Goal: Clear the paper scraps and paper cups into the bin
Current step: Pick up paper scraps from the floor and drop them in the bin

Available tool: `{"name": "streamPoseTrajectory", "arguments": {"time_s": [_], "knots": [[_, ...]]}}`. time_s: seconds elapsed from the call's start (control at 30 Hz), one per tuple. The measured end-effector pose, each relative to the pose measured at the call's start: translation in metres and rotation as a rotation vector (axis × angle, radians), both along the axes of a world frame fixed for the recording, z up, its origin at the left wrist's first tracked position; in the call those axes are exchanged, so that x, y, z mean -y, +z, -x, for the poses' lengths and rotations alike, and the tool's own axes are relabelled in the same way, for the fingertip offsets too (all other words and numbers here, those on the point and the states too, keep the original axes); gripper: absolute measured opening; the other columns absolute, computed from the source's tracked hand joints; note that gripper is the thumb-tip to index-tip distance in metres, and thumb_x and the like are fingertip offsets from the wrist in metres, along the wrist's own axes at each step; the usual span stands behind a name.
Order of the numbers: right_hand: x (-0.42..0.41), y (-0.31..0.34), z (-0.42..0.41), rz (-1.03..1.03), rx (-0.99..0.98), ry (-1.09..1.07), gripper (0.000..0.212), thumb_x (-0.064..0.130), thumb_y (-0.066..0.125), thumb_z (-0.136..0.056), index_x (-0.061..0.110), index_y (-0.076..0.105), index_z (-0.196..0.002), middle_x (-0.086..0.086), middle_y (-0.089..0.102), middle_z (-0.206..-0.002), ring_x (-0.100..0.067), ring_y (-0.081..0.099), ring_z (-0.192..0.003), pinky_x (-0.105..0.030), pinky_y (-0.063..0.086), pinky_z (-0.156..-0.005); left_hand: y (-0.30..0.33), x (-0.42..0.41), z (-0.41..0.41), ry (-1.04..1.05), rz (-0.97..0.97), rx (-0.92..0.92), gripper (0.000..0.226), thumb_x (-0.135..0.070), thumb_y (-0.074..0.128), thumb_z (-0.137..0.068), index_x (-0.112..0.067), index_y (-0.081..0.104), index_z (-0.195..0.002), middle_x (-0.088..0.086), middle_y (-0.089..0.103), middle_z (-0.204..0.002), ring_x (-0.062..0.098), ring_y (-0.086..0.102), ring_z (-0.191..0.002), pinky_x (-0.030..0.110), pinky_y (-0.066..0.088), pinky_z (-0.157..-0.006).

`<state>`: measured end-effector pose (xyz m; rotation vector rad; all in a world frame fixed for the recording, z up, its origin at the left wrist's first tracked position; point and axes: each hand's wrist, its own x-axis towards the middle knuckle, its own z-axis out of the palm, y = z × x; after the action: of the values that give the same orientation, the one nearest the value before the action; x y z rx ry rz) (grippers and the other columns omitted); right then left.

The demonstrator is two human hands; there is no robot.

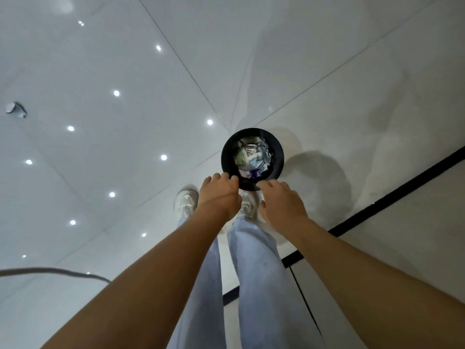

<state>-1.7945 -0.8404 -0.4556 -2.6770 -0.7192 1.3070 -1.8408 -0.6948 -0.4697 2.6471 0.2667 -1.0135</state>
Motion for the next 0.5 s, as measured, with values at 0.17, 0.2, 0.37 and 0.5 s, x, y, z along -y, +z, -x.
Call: {"name": "streamPoseTrajectory", "arguments": {"time_s": [0.17,0.2,0.37,0.5], "knots": [[-0.053,0.011,0.014,0.016,0.013,0.192,0.041,0.023,0.050,-0.094,0.018,0.042,-0.134,-0.006,0.050,-0.129,-0.026,0.048,-0.114,-0.037,0.043,-0.088,0.010,-0.037,0.045,0.154,-0.044,-0.057,0.027,-0.028,0.043,-0.092,-0.010,0.051,-0.110,0.009,0.056,-0.111,0.028,0.050,-0.105,0.034,0.039,-0.085],[-0.064,0.013,0.017,0.024,0.018,0.231,0.040,0.023,0.049,-0.094,0.018,0.042,-0.133,-0.006,0.050,-0.129,-0.026,0.048,-0.114,-0.037,0.043,-0.088,0.012,-0.045,0.054,0.194,-0.046,-0.066,0.026,-0.028,0.043,-0.093,-0.010,0.051,-0.110,0.009,0.055,-0.111,0.028,0.049,-0.106,0.034,0.038,-0.085],[-0.123,0.020,0.042,0.061,0.025,0.412,0.041,0.021,0.045,-0.094,0.019,0.040,-0.134,-0.006,0.048,-0.130,-0.026,0.047,-0.115,-0.038,0.043,-0.089,0.018,-0.090,0.105,0.358,-0.062,-0.035,0.022,-0.026,0.042,-0.093,-0.010,0.052,-0.105,0.007,0.057,-0.106,0.026,0.052,-0.101,0.032,0.038,-0.082],[-0.179,0.021,0.070,0.080,0.004,0.480,0.042,0.019,0.045,-0.093,0.018,0.040,-0.135,-0.007,0.047,-0.131,-0.028,0.045,-0.119,-0.039,0.041,-0.088,0.021,-0.131,0.152,0.496,-0.061,0.004,0.020,-0.026,0.041,-0.093,-0.011,0.052,-0.102,0.006,0.058,-0.103,0.024,0.053,-0.098,0.030,0.035,-0.077]]}}
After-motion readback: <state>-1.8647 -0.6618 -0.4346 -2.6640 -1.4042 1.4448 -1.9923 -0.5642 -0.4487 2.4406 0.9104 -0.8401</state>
